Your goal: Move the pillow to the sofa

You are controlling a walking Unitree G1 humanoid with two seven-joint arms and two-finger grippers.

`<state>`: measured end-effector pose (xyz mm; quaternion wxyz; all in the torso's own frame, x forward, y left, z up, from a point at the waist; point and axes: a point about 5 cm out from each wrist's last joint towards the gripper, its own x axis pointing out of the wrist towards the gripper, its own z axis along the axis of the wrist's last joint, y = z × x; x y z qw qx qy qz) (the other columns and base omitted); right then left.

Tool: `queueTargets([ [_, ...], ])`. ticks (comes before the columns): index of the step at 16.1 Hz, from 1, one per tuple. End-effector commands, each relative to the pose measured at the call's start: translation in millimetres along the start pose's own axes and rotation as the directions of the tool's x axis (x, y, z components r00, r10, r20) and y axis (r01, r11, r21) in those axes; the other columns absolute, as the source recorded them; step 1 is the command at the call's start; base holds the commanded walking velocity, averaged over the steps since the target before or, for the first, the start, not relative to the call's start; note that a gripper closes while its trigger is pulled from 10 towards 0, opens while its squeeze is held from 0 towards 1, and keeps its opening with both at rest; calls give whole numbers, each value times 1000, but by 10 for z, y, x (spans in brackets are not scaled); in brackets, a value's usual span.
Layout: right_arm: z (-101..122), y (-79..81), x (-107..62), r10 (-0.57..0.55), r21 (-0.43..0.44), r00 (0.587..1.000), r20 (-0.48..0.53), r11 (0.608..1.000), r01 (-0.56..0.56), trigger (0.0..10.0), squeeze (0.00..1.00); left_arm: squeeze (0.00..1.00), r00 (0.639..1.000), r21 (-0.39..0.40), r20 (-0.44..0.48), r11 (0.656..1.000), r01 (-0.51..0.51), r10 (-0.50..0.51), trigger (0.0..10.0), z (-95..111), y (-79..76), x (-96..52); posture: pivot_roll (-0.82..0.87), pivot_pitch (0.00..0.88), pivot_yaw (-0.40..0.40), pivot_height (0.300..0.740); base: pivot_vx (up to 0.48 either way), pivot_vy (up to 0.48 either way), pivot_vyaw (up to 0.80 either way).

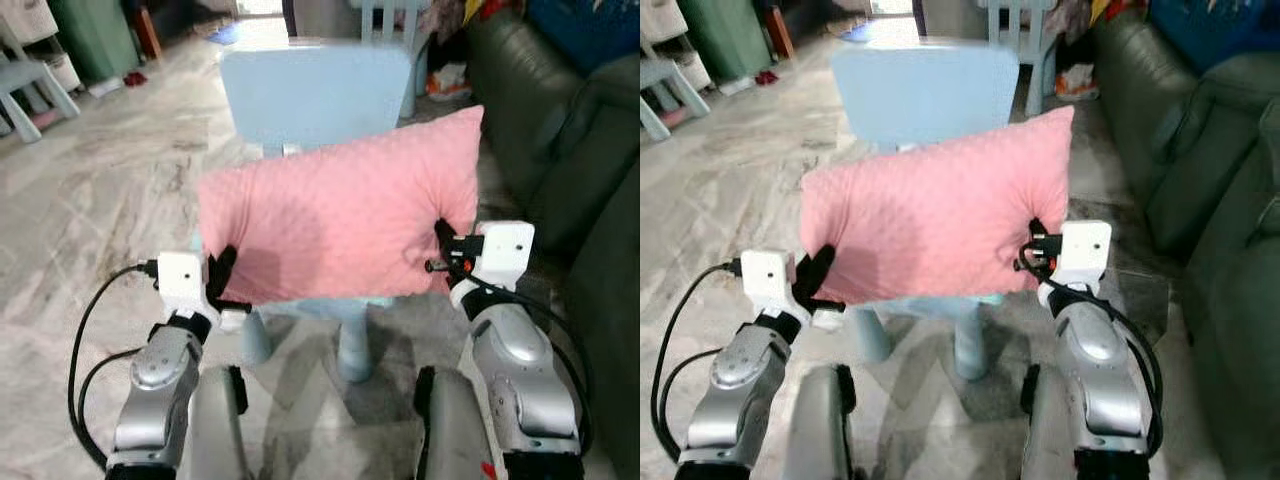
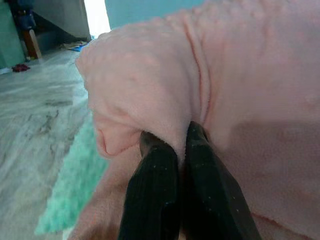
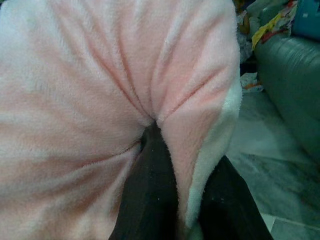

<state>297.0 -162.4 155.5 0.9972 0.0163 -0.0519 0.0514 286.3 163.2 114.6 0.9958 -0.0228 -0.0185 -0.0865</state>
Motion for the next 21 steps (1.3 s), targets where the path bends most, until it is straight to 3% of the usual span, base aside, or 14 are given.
queueTargets([
  [1, 107, 0, -7, -1, -1, 999, 42, 1000, 1, 10000, 0, 0, 1000, 20, 14, 1000, -12, 12, 10000, 49, 30, -5, -120, 0, 52, 528, 0, 0, 0],
  [7, 101, 18, -8, 3, 12, 999, 38, 1000, -3, 10000, 0, 0, 1000, 27, 6, 1000, -7, 6, 10000, 42, 40, -2, -121, 0, 54, 613, 0, 0, 0],
  [12, 117, 31, -9, 9, 11, 999, 42, 1000, -10, 10000, 0, 0, 1000, 30, -1, 1000, -1, 1, 10000, 26, 32, 1, -125, 0, 57, 627, 0, 0, 0],
  [21, 172, -12, 4, -8, 16, 998, 64, 1000, 7, 10000, 0, 0, 1000, 35, -11, 999, 14, -14, 10000, 10, 2, 34, -133, 0, 59, 736, 0, 0, 0],
])
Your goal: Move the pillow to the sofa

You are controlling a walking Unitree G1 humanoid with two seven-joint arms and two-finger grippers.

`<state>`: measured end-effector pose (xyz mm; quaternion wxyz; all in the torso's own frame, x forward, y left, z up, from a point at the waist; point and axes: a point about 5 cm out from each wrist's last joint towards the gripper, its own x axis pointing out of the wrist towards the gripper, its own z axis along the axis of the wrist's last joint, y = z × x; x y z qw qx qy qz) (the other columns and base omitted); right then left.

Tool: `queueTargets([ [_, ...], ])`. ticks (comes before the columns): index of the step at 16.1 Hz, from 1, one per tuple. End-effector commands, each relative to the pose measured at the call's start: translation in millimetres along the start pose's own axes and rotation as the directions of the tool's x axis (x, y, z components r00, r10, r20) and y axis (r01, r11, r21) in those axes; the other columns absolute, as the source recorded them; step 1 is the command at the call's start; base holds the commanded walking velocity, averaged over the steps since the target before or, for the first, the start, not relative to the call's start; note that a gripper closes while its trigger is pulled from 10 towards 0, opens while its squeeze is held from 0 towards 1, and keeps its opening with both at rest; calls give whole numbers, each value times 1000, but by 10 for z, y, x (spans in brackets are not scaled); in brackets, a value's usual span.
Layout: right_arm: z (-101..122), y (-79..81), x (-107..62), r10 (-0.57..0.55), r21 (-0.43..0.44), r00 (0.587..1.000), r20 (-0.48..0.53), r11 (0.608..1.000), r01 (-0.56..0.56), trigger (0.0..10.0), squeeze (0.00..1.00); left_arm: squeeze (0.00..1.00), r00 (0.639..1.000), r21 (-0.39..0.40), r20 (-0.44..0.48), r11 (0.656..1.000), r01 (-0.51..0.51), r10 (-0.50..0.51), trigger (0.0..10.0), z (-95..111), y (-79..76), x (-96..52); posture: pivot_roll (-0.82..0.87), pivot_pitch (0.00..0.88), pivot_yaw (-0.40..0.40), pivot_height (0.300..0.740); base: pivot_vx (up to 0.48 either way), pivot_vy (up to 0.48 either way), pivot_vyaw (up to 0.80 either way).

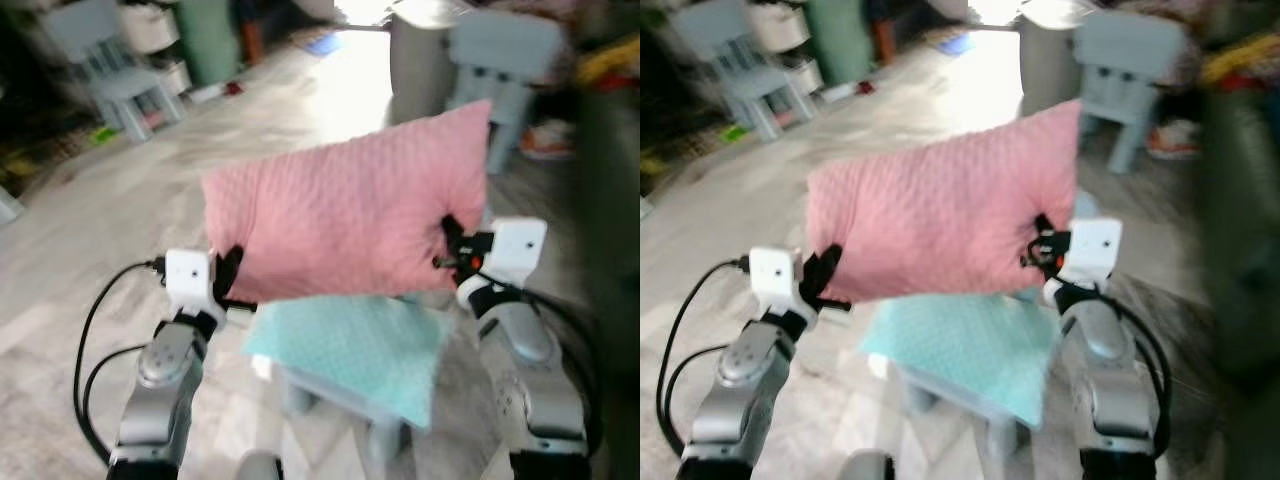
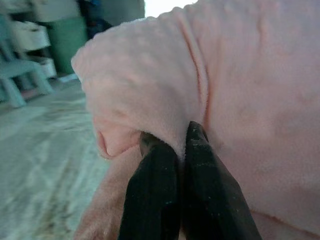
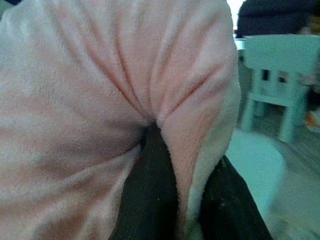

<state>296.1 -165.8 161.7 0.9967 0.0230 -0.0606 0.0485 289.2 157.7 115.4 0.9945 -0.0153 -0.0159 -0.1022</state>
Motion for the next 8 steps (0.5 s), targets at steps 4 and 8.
queueTargets([
  [4, 165, 38, 42, 2, 5, 998, 64, 1000, -2, 10000, 0, 0, 1000, 32, -25, 999, 0, 1, 10000, -23, 28, 5, -133, 0, 57, 740, 0, 0, 0],
  [8, 200, 61, 55, 8, 8, 997, 76, 1000, -8, 10000, 0, 0, 999, 35, -33, 999, -2, 3, 10000, -36, 32, 1, -129, 0, 57, 740, 0, 0, 0],
])
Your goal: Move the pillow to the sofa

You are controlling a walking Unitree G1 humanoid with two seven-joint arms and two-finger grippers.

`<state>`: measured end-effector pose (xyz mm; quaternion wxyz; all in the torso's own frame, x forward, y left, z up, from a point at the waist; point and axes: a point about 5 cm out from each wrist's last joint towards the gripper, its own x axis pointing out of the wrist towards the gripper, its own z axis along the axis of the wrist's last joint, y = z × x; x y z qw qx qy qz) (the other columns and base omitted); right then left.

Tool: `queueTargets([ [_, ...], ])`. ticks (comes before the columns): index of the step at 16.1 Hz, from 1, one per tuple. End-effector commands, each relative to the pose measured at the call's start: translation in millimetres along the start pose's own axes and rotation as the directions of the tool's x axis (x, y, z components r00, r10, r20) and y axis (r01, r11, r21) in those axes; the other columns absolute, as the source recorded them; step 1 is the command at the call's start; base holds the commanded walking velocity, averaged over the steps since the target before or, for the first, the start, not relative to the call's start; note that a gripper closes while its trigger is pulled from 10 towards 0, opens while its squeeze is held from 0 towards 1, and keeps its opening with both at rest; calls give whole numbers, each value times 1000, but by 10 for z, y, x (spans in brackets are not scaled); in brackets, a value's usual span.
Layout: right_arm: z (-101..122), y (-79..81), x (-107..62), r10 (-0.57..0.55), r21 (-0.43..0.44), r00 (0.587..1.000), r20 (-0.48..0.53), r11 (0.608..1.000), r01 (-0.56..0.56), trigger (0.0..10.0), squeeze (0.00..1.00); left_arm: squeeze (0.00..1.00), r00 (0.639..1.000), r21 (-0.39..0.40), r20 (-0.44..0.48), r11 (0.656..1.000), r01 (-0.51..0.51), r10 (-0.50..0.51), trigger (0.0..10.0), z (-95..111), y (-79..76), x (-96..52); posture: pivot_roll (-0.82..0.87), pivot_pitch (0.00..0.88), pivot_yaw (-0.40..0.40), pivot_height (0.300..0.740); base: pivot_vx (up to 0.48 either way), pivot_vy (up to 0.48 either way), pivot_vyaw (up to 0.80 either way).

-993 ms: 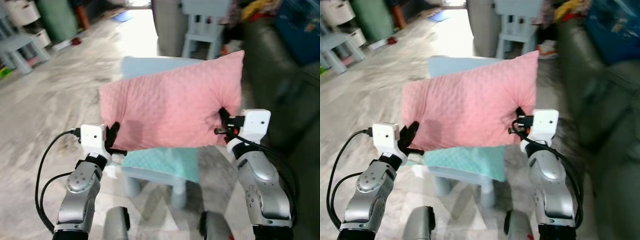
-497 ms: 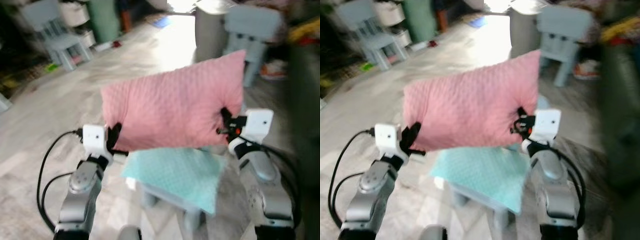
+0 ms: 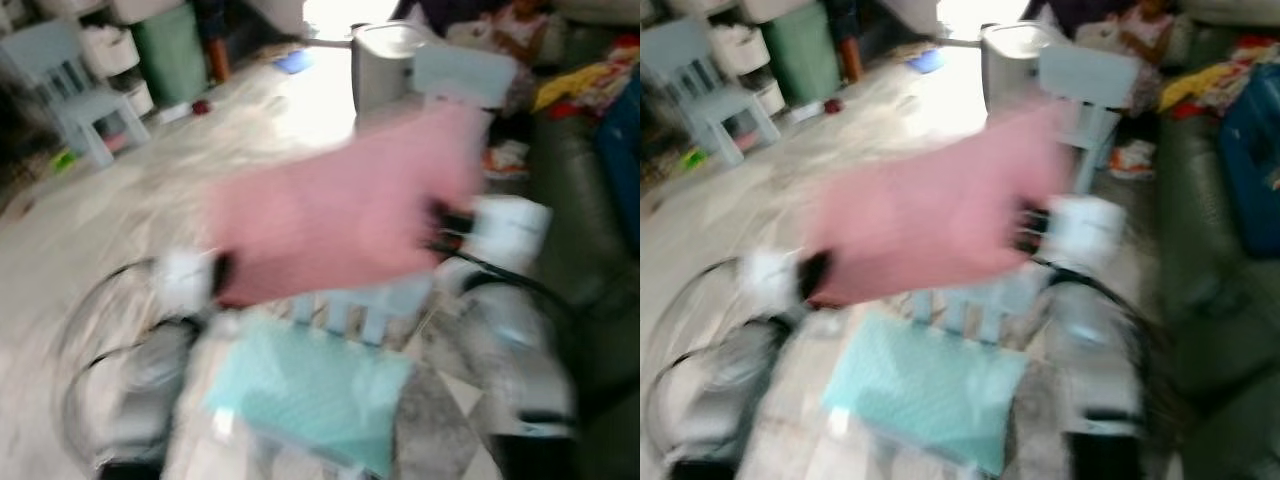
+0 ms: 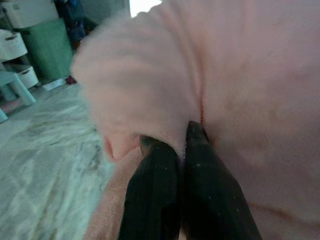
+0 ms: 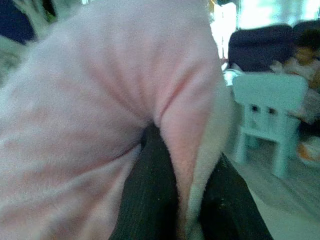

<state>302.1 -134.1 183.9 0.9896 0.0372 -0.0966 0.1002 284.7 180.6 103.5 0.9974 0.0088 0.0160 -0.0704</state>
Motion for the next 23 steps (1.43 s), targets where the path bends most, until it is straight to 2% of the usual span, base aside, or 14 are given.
queueTargets([
  [1, 17, -251, -91, -97, -24, 995, 6, 995, 97, 10000, 0, 0, 998, -5, 34, 998, 59, -59, 10000, 86, -188, 78, -129, 0, 57, 740, 0, 0, 0],
  [8, 28, -246, -72, -100, -19, 995, 2, 995, 100, 10000, 0, 0, 997, -11, 29, 998, 65, -65, 10000, 113, -227, 88, -128, 0, 54, 740, 0, 0, 0],
  [12, -21, -179, -77, -81, 12, 996, -29, 997, 81, 10000, 0, 0, 999, 18, 0, 999, -34, 34, 10000, 137, -148, 136, -128, 0, 51, 740, 0, 0, 0],
  [18, -87, -147, -157, -81, 23, 993, -88, 996, 84, 10000, 0, 0, 1000, -82, -25, 997, -10, 8, 10000, 157, -203, 138, -147, 0, 54, 740, 0, 0, 0],
  [20, -93, -168, -170, -87, 21, 991, -102, 996, 90, 10000, 0, 0, 1000, -59, -31, 998, 1, -3, 10000, 179, -250, 143, -155, 0, 59, 740, 0, 0, -800],
  [23, -76, -187, -188, -95, 16, 990, -104, 995, 97, 10000, 0, 0, 999, -98, -42, 995, -8, 4, 10000, 183, -235, 158, -162, 0, 64, 740, 0, 0, -800],
])
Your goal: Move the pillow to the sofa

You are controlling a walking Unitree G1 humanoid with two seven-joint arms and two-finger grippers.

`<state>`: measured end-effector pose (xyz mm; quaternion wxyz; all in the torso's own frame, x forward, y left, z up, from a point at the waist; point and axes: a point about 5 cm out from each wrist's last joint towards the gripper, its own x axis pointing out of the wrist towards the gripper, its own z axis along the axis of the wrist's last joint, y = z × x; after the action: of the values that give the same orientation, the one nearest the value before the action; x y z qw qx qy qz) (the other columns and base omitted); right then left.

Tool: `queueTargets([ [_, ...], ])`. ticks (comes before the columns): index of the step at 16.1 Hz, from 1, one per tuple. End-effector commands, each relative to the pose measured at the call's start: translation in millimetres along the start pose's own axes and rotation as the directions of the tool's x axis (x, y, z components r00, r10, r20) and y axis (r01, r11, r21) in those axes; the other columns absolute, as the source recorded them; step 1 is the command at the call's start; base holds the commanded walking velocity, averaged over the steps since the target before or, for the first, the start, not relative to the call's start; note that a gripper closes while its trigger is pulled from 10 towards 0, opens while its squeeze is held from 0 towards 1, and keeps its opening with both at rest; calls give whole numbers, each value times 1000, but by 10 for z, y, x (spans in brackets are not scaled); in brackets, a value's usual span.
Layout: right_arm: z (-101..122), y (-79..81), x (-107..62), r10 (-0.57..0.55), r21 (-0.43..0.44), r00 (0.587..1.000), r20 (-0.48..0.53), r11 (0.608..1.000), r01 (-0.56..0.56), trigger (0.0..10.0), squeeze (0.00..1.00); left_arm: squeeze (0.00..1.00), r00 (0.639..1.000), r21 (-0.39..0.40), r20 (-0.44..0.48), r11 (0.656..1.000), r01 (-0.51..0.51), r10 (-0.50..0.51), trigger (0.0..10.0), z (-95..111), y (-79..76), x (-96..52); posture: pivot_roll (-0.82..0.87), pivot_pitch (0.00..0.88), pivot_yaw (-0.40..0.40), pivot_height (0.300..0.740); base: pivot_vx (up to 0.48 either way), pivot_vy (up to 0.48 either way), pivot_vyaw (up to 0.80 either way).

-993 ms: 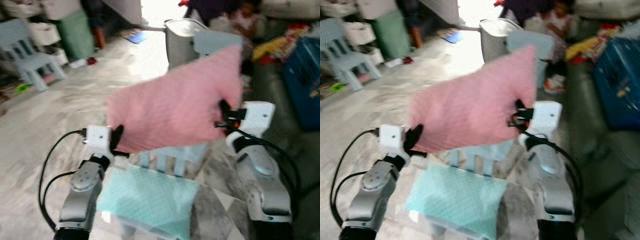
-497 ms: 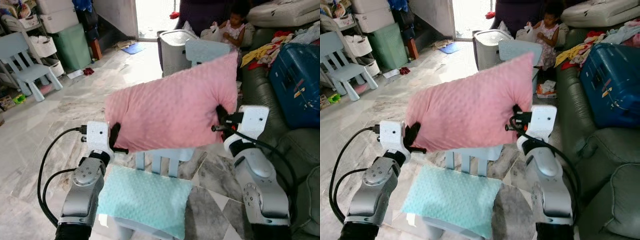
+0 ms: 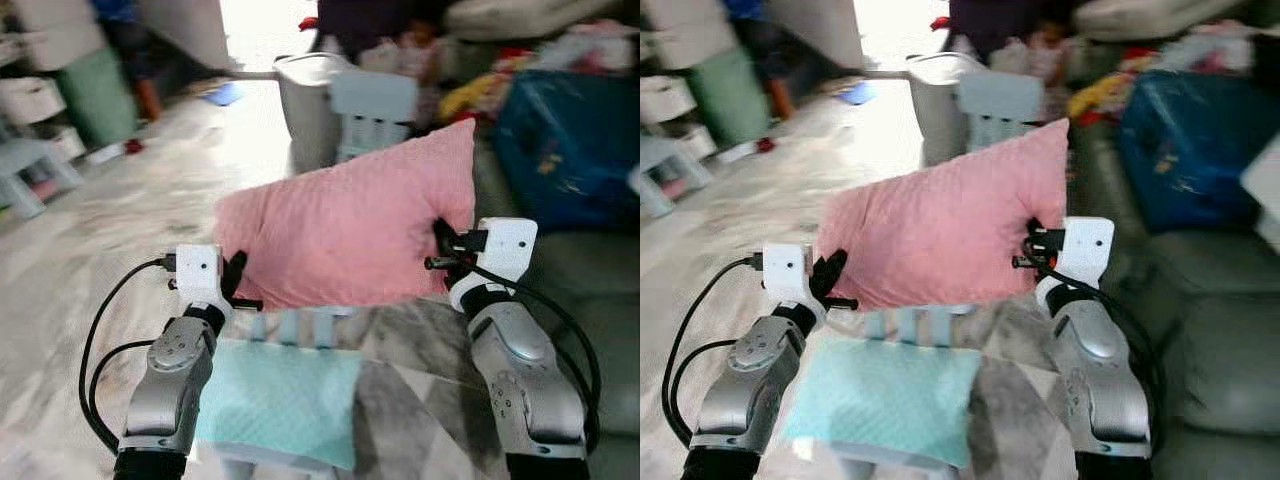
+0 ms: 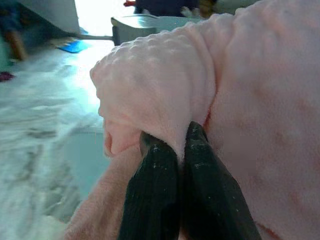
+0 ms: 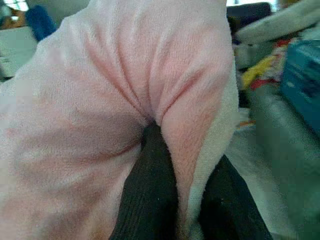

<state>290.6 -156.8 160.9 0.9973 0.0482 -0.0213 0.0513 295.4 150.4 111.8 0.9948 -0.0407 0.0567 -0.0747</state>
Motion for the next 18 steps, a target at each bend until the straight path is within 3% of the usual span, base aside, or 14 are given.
queueTargets([
  [1, 106, 17, -17, 7, -7, 999, 39, 1000, -7, 10000, 0, 0, 999, -11, 28, 1000, -24, 24, 10000, 96, 49, 10, -164, 0, 65, 740, 0, 0, -800],
  [13, 80, 42, -34, 19, -10, 1000, 11, 1000, -19, 10000, 0, 0, 1000, -31, 9, 1000, 3, -3, 10000, 67, 3, -21, -168, 0, 66, 740, 0, 0, -800],
  [18, 79, 72, -42, 31, -10, 999, 15, 999, -31, 10000, 0, 0, 1000, -41, 10, 999, 14, -13, 10000, 82, -2, -24, -165, 0, 68, 740, 0, 0, 0],
])
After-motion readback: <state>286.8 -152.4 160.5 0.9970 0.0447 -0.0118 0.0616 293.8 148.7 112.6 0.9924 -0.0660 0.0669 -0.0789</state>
